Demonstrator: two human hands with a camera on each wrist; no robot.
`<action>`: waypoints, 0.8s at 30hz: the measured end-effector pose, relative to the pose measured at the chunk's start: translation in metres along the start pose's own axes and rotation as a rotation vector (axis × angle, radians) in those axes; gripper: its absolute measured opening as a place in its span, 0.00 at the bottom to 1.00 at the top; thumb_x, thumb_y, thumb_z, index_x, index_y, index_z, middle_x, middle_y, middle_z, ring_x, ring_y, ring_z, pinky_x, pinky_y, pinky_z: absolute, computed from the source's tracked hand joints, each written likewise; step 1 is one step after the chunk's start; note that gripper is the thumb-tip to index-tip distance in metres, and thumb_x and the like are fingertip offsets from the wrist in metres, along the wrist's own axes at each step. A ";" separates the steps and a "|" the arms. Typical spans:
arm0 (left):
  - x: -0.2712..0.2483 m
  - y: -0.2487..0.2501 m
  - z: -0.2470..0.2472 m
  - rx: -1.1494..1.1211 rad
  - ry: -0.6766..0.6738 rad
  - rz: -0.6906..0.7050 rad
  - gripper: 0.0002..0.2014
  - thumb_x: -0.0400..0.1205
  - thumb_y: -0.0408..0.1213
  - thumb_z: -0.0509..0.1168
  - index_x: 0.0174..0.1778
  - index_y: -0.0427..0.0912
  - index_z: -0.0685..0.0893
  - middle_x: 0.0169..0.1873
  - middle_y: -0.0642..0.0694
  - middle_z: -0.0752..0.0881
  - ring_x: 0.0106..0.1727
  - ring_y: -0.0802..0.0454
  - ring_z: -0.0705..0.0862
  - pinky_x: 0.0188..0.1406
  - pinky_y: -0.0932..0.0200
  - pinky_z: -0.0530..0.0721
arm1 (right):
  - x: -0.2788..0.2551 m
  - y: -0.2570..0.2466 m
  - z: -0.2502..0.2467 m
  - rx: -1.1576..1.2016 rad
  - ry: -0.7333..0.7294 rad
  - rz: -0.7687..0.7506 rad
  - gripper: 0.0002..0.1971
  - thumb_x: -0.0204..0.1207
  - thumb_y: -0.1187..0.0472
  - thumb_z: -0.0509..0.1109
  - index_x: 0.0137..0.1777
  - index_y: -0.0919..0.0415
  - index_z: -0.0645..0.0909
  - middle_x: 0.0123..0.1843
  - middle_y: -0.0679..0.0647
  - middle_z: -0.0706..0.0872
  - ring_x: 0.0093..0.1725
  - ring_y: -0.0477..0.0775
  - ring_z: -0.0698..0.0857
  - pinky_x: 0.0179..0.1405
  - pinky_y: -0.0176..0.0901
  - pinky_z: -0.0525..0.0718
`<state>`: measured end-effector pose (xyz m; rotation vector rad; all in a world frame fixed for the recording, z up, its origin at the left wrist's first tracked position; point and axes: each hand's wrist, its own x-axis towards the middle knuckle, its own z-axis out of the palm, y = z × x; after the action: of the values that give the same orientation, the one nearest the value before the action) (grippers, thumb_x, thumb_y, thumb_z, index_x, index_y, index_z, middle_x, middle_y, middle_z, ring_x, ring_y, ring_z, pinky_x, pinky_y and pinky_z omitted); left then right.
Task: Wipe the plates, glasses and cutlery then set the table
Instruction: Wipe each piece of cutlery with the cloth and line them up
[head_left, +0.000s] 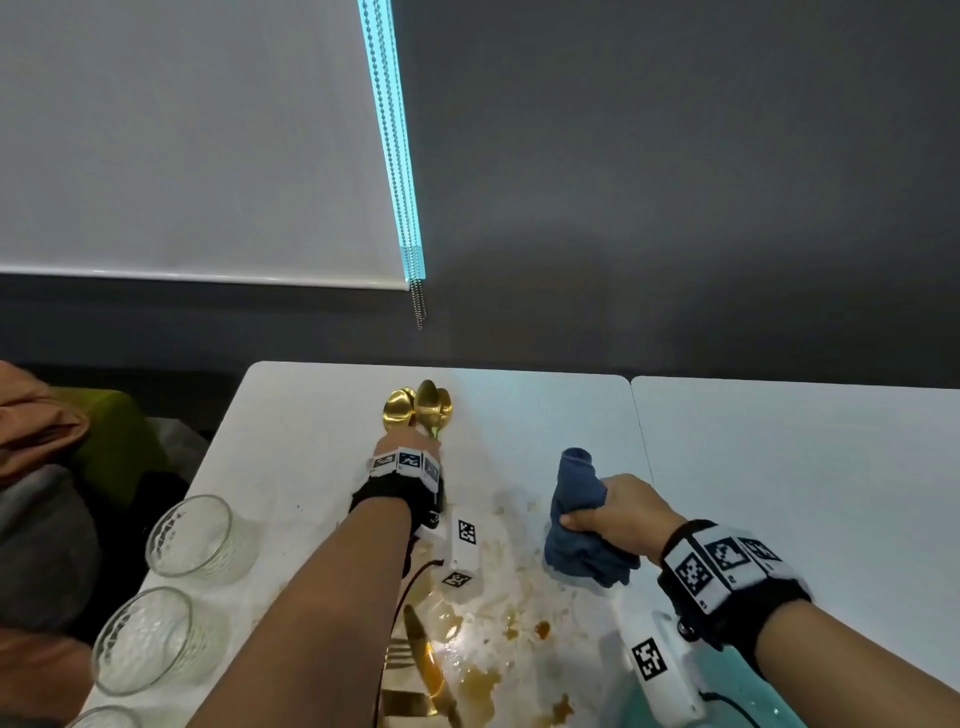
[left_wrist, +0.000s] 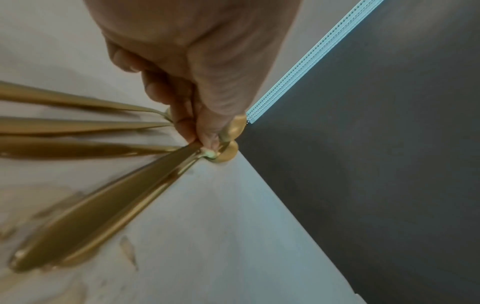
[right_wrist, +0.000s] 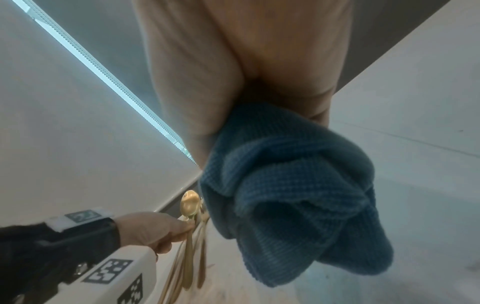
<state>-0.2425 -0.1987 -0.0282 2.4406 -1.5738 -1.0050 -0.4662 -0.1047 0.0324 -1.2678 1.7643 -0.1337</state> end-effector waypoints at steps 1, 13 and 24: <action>0.004 -0.002 0.004 0.021 0.012 -0.013 0.20 0.83 0.41 0.63 0.67 0.34 0.80 0.65 0.34 0.81 0.67 0.37 0.80 0.62 0.48 0.78 | 0.001 0.004 -0.002 0.002 0.000 0.005 0.09 0.71 0.56 0.74 0.40 0.62 0.82 0.43 0.59 0.88 0.49 0.60 0.87 0.50 0.48 0.84; -0.013 -0.007 0.009 -0.048 0.164 -0.080 0.18 0.78 0.54 0.66 0.59 0.48 0.80 0.57 0.42 0.84 0.62 0.39 0.79 0.64 0.45 0.72 | -0.010 0.023 -0.010 0.172 0.006 0.050 0.11 0.70 0.55 0.76 0.40 0.63 0.83 0.45 0.60 0.89 0.51 0.59 0.87 0.56 0.52 0.85; -0.130 -0.069 0.002 0.012 -0.055 0.043 0.06 0.79 0.43 0.67 0.43 0.45 0.84 0.45 0.46 0.86 0.51 0.45 0.84 0.53 0.57 0.83 | -0.081 0.026 0.034 0.787 -0.069 0.093 0.18 0.79 0.57 0.68 0.60 0.73 0.78 0.56 0.66 0.86 0.58 0.65 0.84 0.57 0.59 0.83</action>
<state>-0.2235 -0.0572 0.0066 2.3954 -1.6468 -1.0677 -0.4570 -0.0147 0.0484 -0.6064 1.4730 -0.6517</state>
